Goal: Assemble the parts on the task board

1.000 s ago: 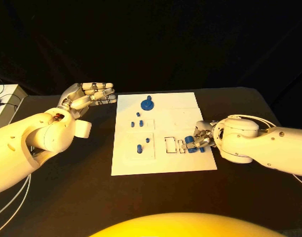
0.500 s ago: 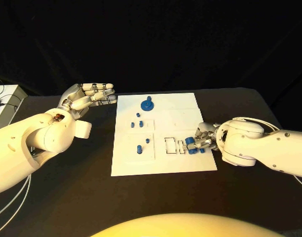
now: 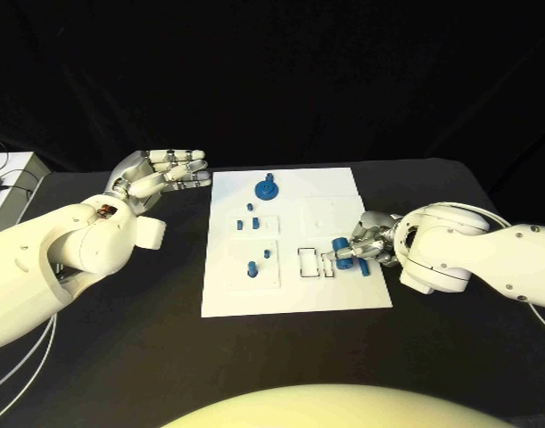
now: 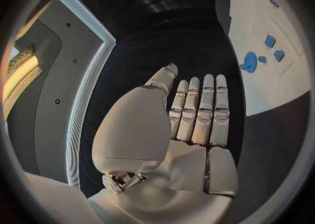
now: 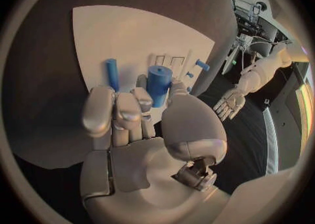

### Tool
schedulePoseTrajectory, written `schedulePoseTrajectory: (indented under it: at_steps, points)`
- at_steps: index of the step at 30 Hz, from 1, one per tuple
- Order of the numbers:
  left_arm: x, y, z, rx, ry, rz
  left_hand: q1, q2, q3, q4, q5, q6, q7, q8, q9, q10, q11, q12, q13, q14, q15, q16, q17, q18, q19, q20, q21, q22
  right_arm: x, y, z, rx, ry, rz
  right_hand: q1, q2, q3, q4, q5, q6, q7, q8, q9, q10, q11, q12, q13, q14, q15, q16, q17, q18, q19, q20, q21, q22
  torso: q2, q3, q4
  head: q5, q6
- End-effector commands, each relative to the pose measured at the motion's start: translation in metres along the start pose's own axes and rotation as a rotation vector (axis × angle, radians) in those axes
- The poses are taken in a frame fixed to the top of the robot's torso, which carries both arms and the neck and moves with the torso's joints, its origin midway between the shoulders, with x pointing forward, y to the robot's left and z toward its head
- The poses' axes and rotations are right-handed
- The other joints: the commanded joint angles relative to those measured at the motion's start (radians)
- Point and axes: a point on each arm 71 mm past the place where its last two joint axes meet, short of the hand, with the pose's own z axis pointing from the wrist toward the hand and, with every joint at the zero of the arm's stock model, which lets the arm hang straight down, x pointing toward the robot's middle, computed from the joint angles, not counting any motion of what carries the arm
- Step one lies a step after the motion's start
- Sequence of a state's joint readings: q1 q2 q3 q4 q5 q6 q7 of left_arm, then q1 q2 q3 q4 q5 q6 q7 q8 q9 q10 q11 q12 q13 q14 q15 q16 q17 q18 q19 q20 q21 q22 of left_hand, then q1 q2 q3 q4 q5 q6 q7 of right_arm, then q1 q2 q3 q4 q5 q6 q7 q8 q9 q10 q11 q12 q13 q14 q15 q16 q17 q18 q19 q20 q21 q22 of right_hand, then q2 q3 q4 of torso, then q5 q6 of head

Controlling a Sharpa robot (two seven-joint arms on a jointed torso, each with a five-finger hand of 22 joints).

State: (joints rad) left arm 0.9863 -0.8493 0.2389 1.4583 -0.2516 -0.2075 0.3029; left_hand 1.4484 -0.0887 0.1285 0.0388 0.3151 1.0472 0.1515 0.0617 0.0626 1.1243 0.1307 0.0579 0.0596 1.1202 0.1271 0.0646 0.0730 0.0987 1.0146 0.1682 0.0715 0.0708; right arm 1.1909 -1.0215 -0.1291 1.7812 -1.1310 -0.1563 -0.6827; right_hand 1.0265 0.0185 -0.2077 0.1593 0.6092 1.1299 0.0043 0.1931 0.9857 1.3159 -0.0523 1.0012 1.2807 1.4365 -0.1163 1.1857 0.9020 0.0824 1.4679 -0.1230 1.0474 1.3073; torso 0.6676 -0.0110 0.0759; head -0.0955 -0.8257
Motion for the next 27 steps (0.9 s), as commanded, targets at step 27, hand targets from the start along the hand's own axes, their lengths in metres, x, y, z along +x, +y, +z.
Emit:
schedulePoseTrajectory:
  at_steps: [27]
  points:
    - [0.003,-0.001,0.000,0.001,0.028,-0.015,0.008,-0.002,0.008,-0.002,0.004,-0.004,0.004,0.001,0.000,-0.004,0.005,0.001,-0.001,-0.002,-0.003,-0.004,0.001,-0.010,-0.008,0.000,-0.002,0.000,0.022,0.044,0.017,-0.080,0.025,-0.048,0.025,0.033,0.049,-0.062,-0.022,0.004,-0.001,0.002,-0.003,0.001,-0.008,-0.012,-0.003,0.003,0.001,-0.004,0.001,-0.018,0.052,-0.005,0.003,0.141,0.001,0.0002,0.0011,0.007,0.001]
